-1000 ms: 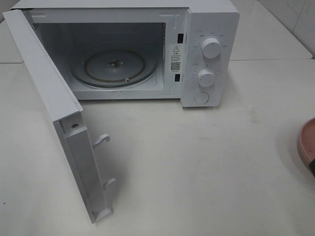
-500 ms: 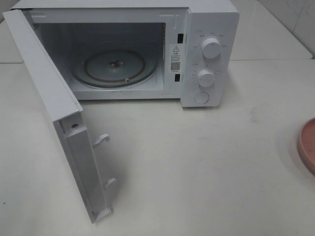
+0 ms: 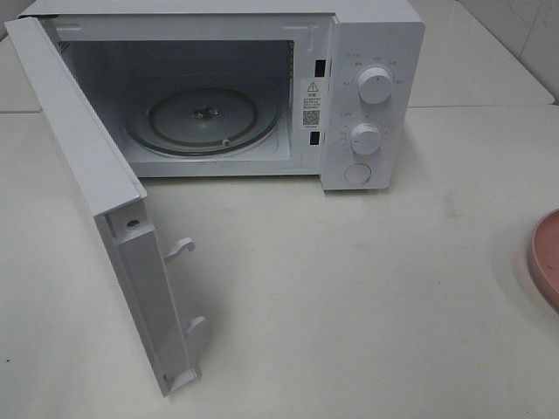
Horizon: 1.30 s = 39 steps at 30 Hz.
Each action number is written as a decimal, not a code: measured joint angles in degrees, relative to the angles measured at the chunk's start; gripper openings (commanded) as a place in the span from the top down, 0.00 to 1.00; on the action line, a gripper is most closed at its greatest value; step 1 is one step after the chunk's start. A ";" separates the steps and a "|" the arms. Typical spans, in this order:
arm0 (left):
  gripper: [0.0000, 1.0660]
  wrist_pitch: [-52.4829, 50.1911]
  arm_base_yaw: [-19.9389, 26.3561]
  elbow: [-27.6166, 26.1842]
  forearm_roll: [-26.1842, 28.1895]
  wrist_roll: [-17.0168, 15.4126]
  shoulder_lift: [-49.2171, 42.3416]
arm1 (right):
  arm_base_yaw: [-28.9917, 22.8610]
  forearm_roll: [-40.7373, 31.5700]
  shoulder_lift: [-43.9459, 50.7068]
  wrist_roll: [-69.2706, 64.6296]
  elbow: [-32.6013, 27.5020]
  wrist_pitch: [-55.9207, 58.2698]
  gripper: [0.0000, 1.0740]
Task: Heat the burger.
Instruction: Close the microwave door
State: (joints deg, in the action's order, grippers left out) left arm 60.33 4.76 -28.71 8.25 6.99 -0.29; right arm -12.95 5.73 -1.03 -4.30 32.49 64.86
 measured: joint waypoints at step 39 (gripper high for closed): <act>0.06 0.00 0.00 0.00 0.00 0.00 0.00 | 0.00 -0.11 1.32 0.00 -3.38 -5.33 0.30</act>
State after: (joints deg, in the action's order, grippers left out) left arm 60.33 4.76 -28.71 8.25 6.99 -0.29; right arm -12.95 5.61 0.29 -4.30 29.11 59.53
